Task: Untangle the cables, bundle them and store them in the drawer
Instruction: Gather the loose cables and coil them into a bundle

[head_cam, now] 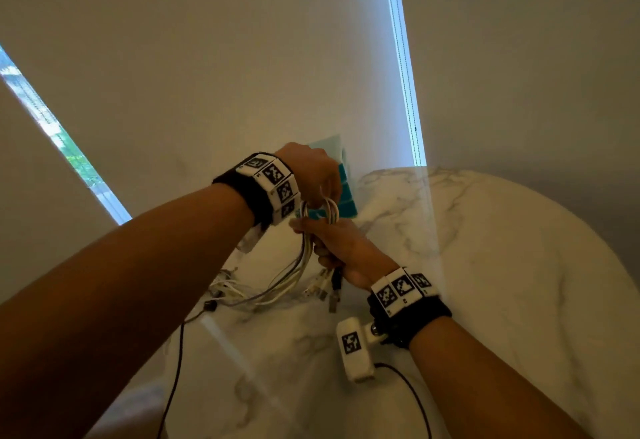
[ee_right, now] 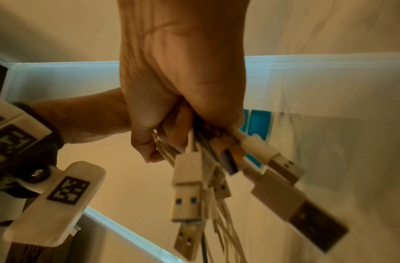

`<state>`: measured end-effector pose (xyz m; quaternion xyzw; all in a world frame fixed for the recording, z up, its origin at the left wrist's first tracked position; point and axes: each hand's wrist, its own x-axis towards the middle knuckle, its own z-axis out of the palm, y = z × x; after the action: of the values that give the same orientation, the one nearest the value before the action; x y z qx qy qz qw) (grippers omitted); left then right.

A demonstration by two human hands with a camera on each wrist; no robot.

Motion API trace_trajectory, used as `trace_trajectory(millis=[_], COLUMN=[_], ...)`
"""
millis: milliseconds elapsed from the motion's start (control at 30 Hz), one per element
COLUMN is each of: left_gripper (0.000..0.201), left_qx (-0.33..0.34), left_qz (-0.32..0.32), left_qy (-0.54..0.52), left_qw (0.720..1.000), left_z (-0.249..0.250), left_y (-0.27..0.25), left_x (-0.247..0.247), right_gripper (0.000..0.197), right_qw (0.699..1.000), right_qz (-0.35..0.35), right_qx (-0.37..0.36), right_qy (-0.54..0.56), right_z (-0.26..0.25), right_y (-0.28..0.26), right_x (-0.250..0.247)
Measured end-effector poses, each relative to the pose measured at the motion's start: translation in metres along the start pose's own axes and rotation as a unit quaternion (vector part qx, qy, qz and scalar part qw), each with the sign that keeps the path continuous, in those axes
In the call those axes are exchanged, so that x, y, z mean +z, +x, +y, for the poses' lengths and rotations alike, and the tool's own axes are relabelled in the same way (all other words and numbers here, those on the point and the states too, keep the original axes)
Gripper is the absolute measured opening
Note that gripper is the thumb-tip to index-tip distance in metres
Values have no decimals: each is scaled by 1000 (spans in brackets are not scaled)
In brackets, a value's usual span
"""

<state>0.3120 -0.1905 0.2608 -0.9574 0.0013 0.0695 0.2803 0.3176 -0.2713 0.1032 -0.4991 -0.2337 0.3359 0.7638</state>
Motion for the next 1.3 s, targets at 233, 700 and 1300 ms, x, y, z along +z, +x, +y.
trace_trajectory(millis=[233, 700, 1300], left_gripper=[13, 23, 15], left_qx=[-11, -79, 101], left_qz=[71, 203, 214], left_qy=[-77, -195, 87], left_qw=[994, 956, 968], left_z=[15, 32, 55], left_y=[1, 2, -8], left_x=[34, 41, 14], right_gripper=[23, 33, 20], right_qw=[996, 973, 969], right_qz=[30, 124, 118], right_qx=[-11, -9, -50], right_qy=[-82, -194, -210], right_z=[2, -9, 6], right_y=[-12, -19, -12], right_x=[-6, 0, 15])
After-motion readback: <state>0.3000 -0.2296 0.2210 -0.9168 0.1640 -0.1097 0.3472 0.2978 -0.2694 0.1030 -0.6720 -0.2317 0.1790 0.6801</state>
